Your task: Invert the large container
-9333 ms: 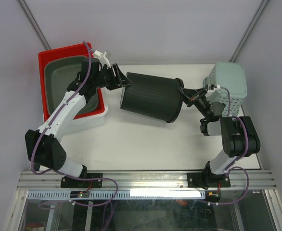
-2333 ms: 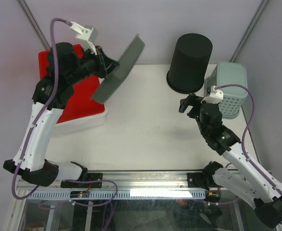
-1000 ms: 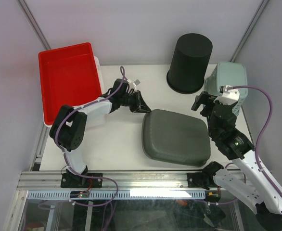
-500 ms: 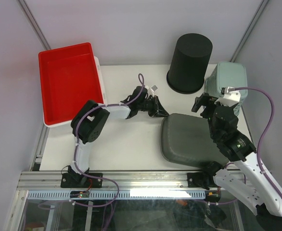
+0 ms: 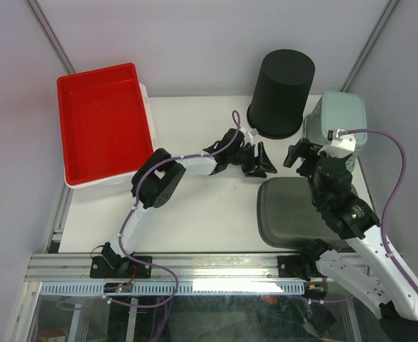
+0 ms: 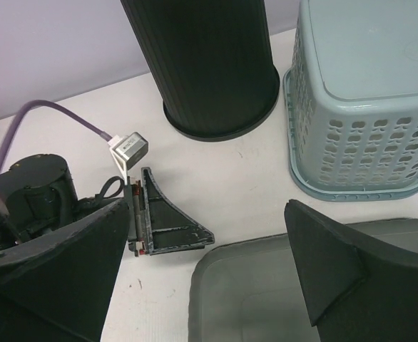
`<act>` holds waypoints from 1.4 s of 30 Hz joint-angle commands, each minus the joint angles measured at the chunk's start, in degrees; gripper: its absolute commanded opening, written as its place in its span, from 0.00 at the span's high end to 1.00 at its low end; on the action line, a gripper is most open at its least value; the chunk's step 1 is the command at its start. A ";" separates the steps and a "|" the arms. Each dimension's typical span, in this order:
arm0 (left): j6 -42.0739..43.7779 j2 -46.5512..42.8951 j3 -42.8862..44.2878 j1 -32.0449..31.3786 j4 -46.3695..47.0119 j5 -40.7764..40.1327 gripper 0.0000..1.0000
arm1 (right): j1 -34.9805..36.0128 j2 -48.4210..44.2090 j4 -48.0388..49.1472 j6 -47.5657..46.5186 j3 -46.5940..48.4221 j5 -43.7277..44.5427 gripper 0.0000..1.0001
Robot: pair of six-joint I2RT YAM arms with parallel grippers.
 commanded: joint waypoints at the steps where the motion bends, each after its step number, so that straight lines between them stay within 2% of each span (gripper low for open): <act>1: 8.63 -3.14 3.29 -0.96 -7.66 -3.80 0.25 | 0.29 -0.13 1.10 1.05 2.09 -0.44 0.07; 2: 10.28 -3.91 3.40 -0.91 -9.39 -4.96 0.18 | 0.26 -0.14 1.10 1.11 2.11 -0.34 0.07; 3: 12.01 -4.73 3.53 -0.81 -11.04 -6.00 0.04 | 0.31 -0.14 0.98 1.15 2.07 -0.26 0.07; 4: 13.51 -5.64 3.58 -0.65 -12.81 -7.05 0.01 | 0.26 -0.14 0.94 1.10 2.09 -0.15 0.07; 8: 17.82 -10.53 2.66 1.22 -18.72 -9.23 0.01 | 0.27 0.11 0.16 0.98 2.02 -0.34 0.07; 12: 22.65 -20.25 -0.57 4.01 -24.89 -13.63 0.01 | 0.31 1.27 -1.75 1.39 1.73 -1.55 0.07; 17: 25.99 -31.93 -3.03 12.18 -34.04 -19.08 0.01 | 0.21 1.64 -1.40 2.80 -0.14 -4.56 0.02; 21: 32.21 -39.66 -0.48 17.17 -42.69 -28.92 0.01 | 0.26 5.89 -0.40 5.30 -0.97 -14.09 0.01; 24: 33.55 -43.91 -0.34 20.27 -45.75 -34.55 0.01 | 0.65 15.18 1.03 9.56 0.16 -27.14 0.03; 26: 34.16 -46.11 -0.63 21.96 -47.29 -38.84 0.01 | 3.21 22.48 1.93 12.69 1.70 -32.36 0.02; 29: 34.88 -47.81 -0.32 25.05 -50.96 -45.02 0.01 | 12.17 33.09 1.45 13.98 4.86 -27.14 0.01; 32: 34.40 -47.78 -0.07 29.63 -54.75 -45.59 0.01 | 16.76 40.03 -1.72 15.89 7.00 -23.23 0.01; 37: 34.65 -47.53 -3.05 32.43 -55.75 -47.74 0.01 | 16.19 43.58 -5.94 19.67 4.32 -18.37 0.01; 42: 35.82 -46.39 -5.48 32.44 -55.30 -50.45 0.01 | 10.67 40.32 -8.67 21.81 -1.06 -16.82 0.01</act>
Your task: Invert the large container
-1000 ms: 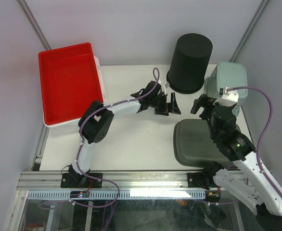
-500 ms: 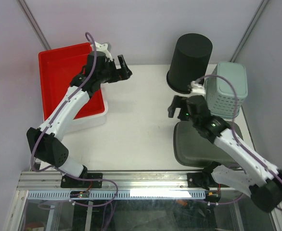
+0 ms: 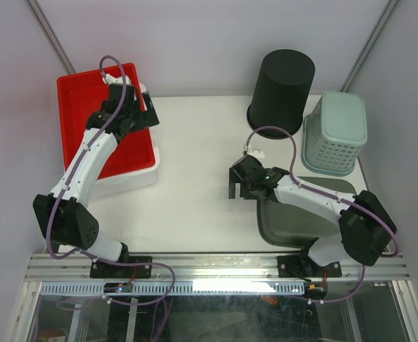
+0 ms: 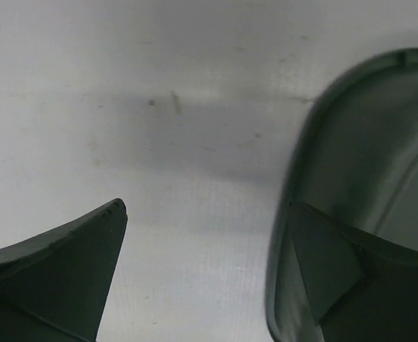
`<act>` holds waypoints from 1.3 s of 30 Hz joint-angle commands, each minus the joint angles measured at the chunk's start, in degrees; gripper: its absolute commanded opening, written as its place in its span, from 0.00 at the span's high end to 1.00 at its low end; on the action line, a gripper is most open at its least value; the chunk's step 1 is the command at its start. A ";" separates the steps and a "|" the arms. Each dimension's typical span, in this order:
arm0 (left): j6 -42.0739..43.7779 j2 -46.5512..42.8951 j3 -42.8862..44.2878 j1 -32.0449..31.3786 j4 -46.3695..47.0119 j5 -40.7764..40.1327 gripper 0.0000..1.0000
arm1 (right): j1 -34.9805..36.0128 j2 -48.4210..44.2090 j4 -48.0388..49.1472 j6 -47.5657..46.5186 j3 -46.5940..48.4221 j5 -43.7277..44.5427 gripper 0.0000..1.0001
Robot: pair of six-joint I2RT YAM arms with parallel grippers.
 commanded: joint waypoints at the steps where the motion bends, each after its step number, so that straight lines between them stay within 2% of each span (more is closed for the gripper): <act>1: 2.73 1.19 -1.33 -0.58 0.40 -4.02 0.01 | -4.57 -4.85 -3.07 3.78 -4.36 3.83 0.01; 4: 2.77 2.88 -1.98 -0.58 0.68 -5.28 0.01 | -7.89 -7.19 -2.90 3.32 -6.01 3.36 0.01; 9: 2.88 4.93 -2.45 -0.61 1.72 -5.70 0.02 | -7.97 -8.91 -1.90 1.57 -3.92 1.55 0.01; 14: 4.18 6.48 -2.24 -0.65 2.69 -6.69 0.11 | -6.26 -11.98 2.70 0.27 -2.63 -0.97 0.01; 18: 4.52 7.80 -1.87 -0.59 2.86 -7.70 0.24 | -6.04 -13.14 4.66 -0.23 -2.54 -0.55 0.01; 23: 4.29 7.10 -1.67 -0.64 3.14 -6.13 0.49 | -6.09 -13.14 4.39 -0.42 -2.29 0.10 0.01; 27: 5.09 6.79 -2.02 -0.63 4.36 -4.43 0.62 | -6.06 -12.94 4.67 -0.07 -2.47 -0.33 0.01; 30: 5.81 6.99 -0.67 -0.62 4.14 -3.50 0.84 | -6.09 -13.02 4.81 0.11 -2.38 -0.41 0.01; 33: 6.46 4.98 3.38 -0.69 1.68 -2.19 0.98 | -6.09 -13.36 4.81 0.20 -2.20 -0.08 0.01; 39: 9.90 -2.94 14.32 -0.97 -2.66 -1.27 1.00 | -6.09 -13.65 5.39 0.44 -1.67 1.02 0.01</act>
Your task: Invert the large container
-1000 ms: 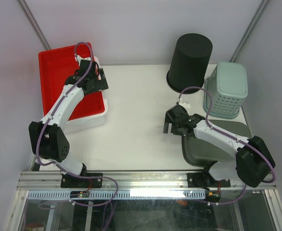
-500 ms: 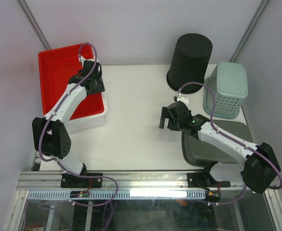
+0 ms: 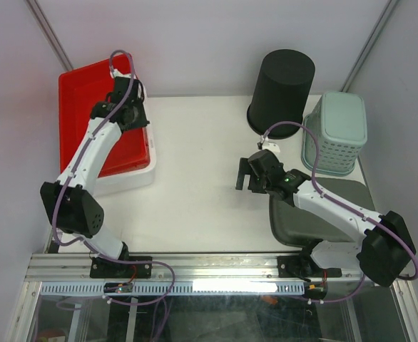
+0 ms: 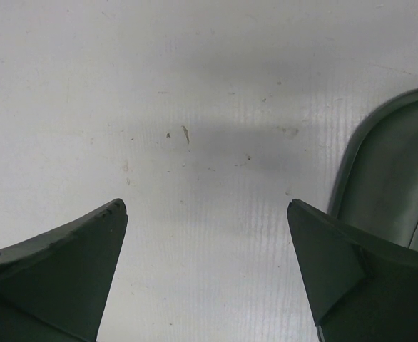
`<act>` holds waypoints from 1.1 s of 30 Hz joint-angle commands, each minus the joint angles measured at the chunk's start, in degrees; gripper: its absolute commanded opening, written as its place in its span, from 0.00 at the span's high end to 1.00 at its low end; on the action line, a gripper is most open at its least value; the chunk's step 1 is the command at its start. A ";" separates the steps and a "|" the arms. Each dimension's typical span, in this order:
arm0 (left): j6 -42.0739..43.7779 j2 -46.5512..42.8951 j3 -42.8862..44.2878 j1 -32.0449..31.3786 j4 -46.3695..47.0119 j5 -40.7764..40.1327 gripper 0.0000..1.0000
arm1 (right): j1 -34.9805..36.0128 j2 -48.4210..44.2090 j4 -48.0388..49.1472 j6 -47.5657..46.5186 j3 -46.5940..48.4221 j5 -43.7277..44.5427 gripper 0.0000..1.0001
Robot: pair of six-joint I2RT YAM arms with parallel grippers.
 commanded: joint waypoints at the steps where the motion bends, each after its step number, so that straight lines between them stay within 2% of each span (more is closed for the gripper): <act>1: 5.18 -11.13 11.06 -0.41 2.92 1.16 1.00 | 0.23 -1.91 3.38 0.33 2.77 1.70 0.01; 3: 5.91 -13.51 13.68 -0.50 2.82 1.48 1.00 | 0.23 -1.87 4.20 0.55 2.94 1.61 0.01; 7: 6.36 -14.74 19.34 -1.79 2.81 7.44 1.00 | 0.21 -3.20 5.12 1.01 3.11 2.72 0.01; 12: 2.81 -13.76 26.07 -5.67 4.19 14.50 1.00 | 0.21 -8.62 5.61 1.45 1.59 8.34 0.01; 18: -2.15 -12.09 26.77 -9.90 9.73 21.03 1.00 | 0.22 -18.31 4.72 -0.96 1.01 17.13 0.02; 21: -7.37 -12.48 22.10 -11.19 15.38 21.72 1.00 | 0.21 -23.22 3.68 -2.21 0.91 22.94 0.02; 25: -15.58 -16.25 9.14 -11.41 27.48 24.98 1.00 | 0.24 -29.16 5.23 -4.87 -0.09 30.40 0.02; 33: -27.99 -17.27 -2.78 -11.84 39.55 31.08 1.00 | 0.12 -33.64 8.53 -11.34 0.00 38.85 0.02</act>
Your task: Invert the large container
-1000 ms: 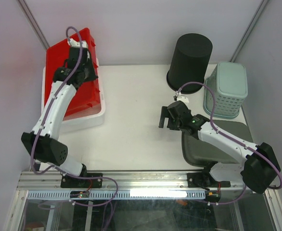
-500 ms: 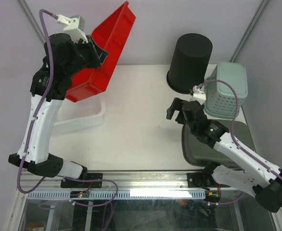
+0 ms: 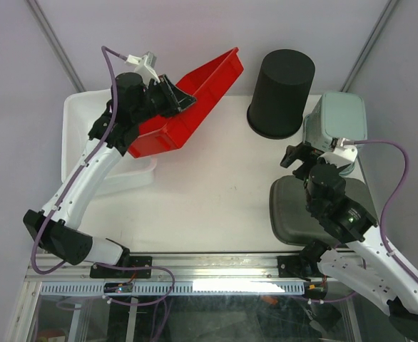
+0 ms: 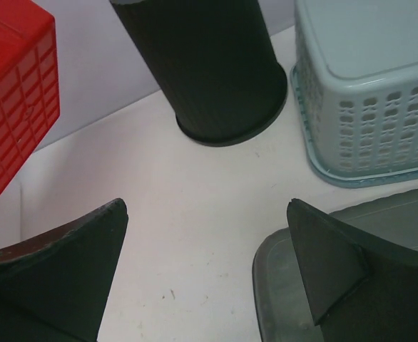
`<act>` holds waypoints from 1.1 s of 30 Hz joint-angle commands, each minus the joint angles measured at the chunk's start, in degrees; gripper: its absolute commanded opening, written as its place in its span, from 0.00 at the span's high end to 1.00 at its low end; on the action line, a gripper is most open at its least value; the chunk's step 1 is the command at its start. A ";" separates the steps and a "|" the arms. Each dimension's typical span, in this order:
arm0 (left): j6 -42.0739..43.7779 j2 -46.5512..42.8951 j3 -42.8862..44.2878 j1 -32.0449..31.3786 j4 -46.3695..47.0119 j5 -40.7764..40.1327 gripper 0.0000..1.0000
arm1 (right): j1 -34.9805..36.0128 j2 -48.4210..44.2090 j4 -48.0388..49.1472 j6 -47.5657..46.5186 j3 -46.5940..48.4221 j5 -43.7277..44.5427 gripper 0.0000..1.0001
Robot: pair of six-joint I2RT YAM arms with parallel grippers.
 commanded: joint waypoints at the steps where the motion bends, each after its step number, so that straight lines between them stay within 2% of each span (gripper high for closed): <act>1: -9.27 -4.09 -3.82 -0.03 18.99 4.28 1.00 | 0.12 0.05 4.03 -4.13 0.74 8.08 0.03; 5: -12.26 -1.75 -3.80 -0.58 20.62 6.97 1.00 | 0.12 0.42 3.94 -4.67 1.13 8.50 0.03; 12: -14.48 0.79 -3.53 -3.09 24.48 3.25 1.00 | 0.12 0.01 2.98 -5.15 2.22 8.07 0.03; 16: -19.80 0.80 -5.24 -5.48 29.42 0.01 1.00 | 0.12 -0.66 2.81 -5.71 2.87 10.24 0.03; 27: -14.15 -5.04 -2.44 -8.41 29.40 -11.58 1.00 | 0.12 -3.35 2.69 -6.27 2.90 13.10 0.03; 33: -18.85 -5.59 -3.79 -11.65 35.50 -13.35 1.00 | 0.12 -6.76 1.89 -4.85 2.07 14.40 0.03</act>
